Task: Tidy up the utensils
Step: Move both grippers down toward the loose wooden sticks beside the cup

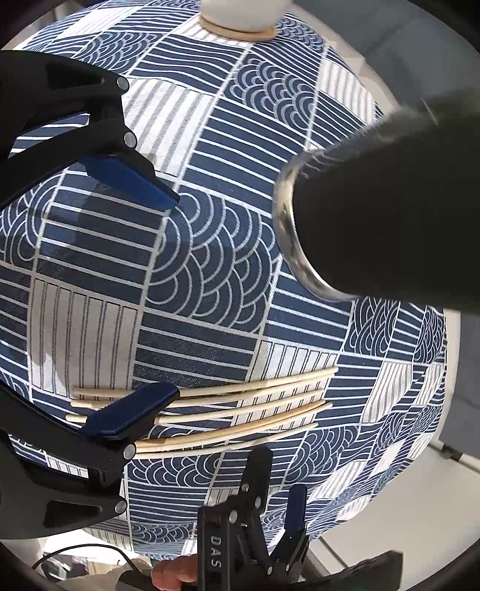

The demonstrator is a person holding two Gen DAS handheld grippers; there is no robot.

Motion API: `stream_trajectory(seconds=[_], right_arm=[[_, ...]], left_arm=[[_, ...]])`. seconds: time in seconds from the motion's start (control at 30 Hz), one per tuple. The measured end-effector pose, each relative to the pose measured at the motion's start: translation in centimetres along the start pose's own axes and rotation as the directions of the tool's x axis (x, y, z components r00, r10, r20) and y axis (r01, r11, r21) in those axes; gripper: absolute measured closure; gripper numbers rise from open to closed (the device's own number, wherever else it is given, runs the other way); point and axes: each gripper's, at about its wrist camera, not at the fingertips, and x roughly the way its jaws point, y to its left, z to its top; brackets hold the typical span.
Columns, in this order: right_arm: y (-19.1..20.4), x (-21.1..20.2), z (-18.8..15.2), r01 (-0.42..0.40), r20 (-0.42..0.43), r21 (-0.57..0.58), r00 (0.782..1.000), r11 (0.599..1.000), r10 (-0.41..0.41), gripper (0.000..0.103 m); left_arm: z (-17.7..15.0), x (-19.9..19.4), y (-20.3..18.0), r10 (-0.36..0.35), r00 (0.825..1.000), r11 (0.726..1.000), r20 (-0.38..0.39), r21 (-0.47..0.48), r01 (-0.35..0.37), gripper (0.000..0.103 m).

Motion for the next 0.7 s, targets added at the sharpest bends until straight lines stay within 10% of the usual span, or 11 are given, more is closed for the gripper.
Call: stream_trajectory(seconds=[0.7], right_arm=[[-0.4,1.4,-0.2,0.056,-0.015,0.091,0.998,0.994,-0.055,0.011]], left_arm=[[1.8,0.7,-1.7,0.0,1.0,1.0,0.009,0.031,-0.001,0.01]])
